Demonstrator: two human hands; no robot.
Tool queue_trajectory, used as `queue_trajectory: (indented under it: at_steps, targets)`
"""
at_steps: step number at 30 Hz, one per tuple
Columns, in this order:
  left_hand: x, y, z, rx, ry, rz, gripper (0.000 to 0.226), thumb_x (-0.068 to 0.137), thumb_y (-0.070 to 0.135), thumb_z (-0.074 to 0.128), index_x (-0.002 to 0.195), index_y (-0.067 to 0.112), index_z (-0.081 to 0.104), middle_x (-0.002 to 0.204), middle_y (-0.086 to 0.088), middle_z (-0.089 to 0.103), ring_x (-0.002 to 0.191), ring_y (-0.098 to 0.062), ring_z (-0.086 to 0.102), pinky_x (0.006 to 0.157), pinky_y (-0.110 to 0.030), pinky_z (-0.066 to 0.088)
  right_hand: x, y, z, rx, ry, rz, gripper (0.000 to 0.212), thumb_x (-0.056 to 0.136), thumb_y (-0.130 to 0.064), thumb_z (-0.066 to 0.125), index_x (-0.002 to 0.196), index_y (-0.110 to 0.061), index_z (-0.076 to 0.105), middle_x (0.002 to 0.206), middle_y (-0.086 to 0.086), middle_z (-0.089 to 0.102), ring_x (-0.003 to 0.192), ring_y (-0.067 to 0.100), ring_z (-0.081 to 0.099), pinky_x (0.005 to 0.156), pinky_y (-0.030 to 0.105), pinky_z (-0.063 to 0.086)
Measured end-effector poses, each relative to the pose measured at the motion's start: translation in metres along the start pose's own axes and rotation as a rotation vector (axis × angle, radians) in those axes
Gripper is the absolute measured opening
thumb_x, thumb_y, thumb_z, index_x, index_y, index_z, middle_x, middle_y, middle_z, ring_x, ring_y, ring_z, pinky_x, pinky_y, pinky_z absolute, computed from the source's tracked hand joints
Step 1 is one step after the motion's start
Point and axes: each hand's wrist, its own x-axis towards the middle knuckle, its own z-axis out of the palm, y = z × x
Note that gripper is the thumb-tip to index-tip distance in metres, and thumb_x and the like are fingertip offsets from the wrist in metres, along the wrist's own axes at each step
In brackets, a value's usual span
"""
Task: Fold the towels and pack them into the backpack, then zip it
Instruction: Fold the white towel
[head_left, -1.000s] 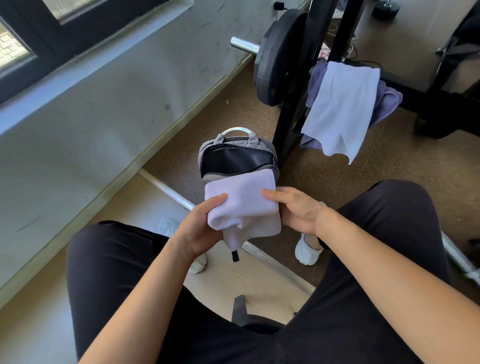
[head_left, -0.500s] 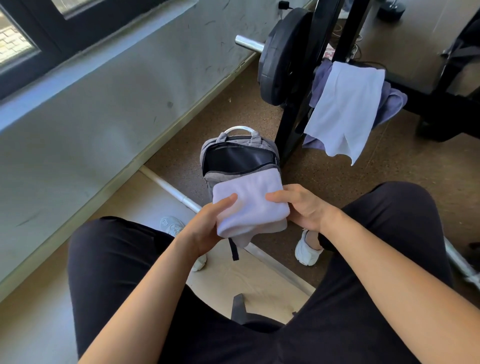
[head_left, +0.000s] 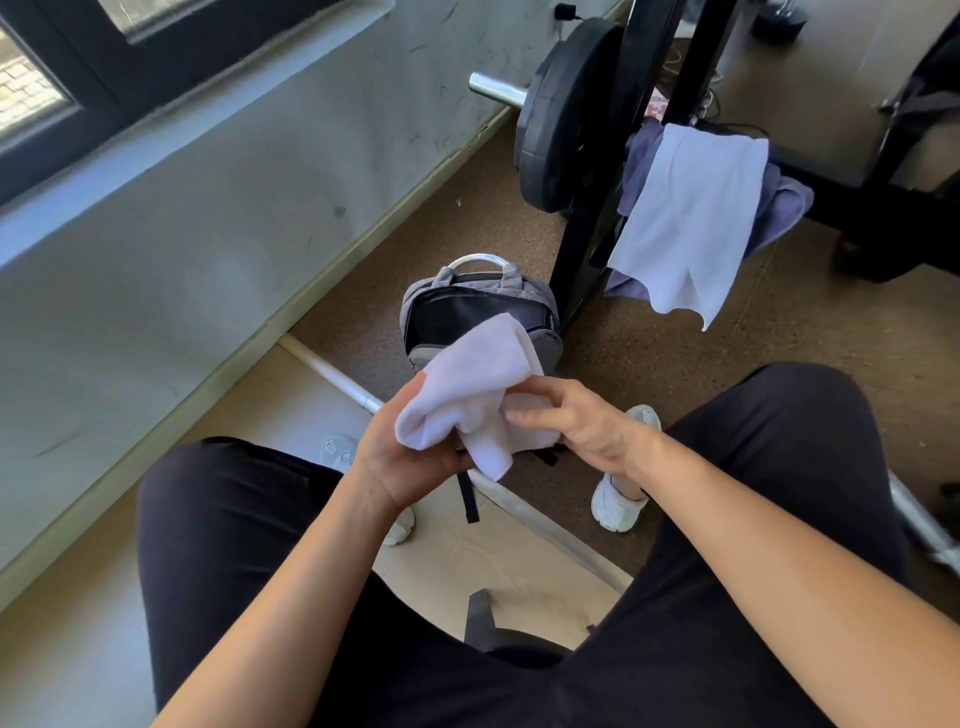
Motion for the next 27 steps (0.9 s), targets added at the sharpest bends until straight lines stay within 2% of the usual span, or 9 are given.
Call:
queue_trajectory:
  at_steps: [3,7,10,13,16,18,21,25,27]
  targets:
    - [0.003,-0.001,-0.002,-0.051,-0.037,-0.043,0.043,0.108,0.026,0.039,0.145,0.008,0.05,0.124,-0.021,0.07,0.099,-0.037,0.074,0.073,-0.052,0.06,0.001,0.0,0.007,0.031,0.062,-0.053,0.047,0.088,-0.001,0.072,0.132,-0.013,0.062,0.127,0.01,0.07,0.121,0.022,0.066,0.097,0.031,0.055]
    - [0.004,-0.005,-0.005,-0.029,-0.049,-0.057,0.056,0.095,0.031,0.056,0.144,0.006,0.052,0.138,-0.023,0.062,0.115,-0.04,0.068,0.08,-0.054,0.058,0.004,0.001,0.018,0.072,0.187,-0.066,0.031,0.088,-0.004,0.073,0.118,-0.01,0.069,0.119,0.012,0.073,0.111,0.021,0.07,0.089,0.031,0.057]
    - [0.003,-0.003,-0.002,-0.015,-0.02,-0.027,0.048,0.091,0.036,0.057,0.13,0.008,0.064,0.125,-0.02,0.07,0.101,-0.035,0.074,0.072,-0.049,0.06,0.006,0.0,0.015,0.153,0.168,-0.063,0.027,0.083,-0.013,0.078,0.107,-0.005,0.069,0.109,0.02,0.069,0.103,0.033,0.064,0.088,0.042,0.048]
    - [0.008,-0.006,-0.008,0.056,0.036,0.03,0.04,0.104,0.039,0.047,0.128,0.015,0.067,0.125,-0.015,0.073,0.106,-0.03,0.074,0.088,-0.05,0.056,0.007,-0.005,0.007,0.274,0.114,-0.036,0.043,0.071,-0.021,0.072,0.108,-0.006,0.056,0.103,0.021,0.053,0.095,0.033,0.048,0.071,0.036,0.037]
    - [0.012,-0.01,-0.011,0.135,0.11,0.086,0.052,0.097,0.044,0.053,0.138,0.013,0.06,0.126,-0.013,0.073,0.11,-0.026,0.071,0.096,-0.045,0.052,0.007,-0.005,0.004,0.266,0.097,-0.021,0.055,0.069,-0.022,0.068,0.119,-0.009,0.048,0.105,0.018,0.046,0.094,0.032,0.04,0.062,0.034,0.03]
    - [0.012,-0.009,-0.013,0.215,0.131,0.119,0.06,0.09,0.041,0.063,0.14,0.009,0.058,0.132,-0.016,0.069,0.114,-0.027,0.069,0.094,-0.041,0.056,0.006,-0.006,0.002,0.264,0.09,0.001,0.051,0.071,-0.021,0.067,0.118,-0.01,0.051,0.104,0.019,0.05,0.092,0.033,0.044,0.064,0.034,0.034]
    - [0.015,-0.004,-0.02,0.307,0.124,0.18,0.045,0.091,0.017,0.07,0.132,0.0,0.063,0.132,-0.026,0.066,0.11,-0.033,0.07,0.086,-0.04,0.06,0.003,-0.008,-0.002,0.257,0.136,0.022,0.035,0.077,-0.016,0.06,0.11,-0.004,0.061,0.099,0.018,0.061,0.086,0.028,0.058,0.068,0.035,0.043]
    - [0.013,0.004,-0.024,0.356,0.081,0.178,0.054,0.081,0.011,0.065,0.134,0.0,0.062,0.137,-0.029,0.061,0.117,-0.042,0.064,0.096,-0.047,0.051,0.001,-0.01,-0.003,0.291,0.143,0.037,0.028,0.087,-0.027,0.052,0.102,-0.008,0.067,0.093,0.014,0.062,0.084,0.028,0.056,0.072,0.038,0.044]
    - [0.007,0.008,-0.022,0.373,0.046,0.152,0.057,0.077,0.011,0.063,0.134,0.002,0.062,0.13,-0.025,0.067,0.112,-0.038,0.067,0.087,-0.042,0.058,0.0,-0.012,-0.004,0.334,0.142,0.085,0.043,0.097,-0.04,0.041,0.097,-0.013,0.075,0.093,0.012,0.067,0.086,0.029,0.058,0.077,0.04,0.045]
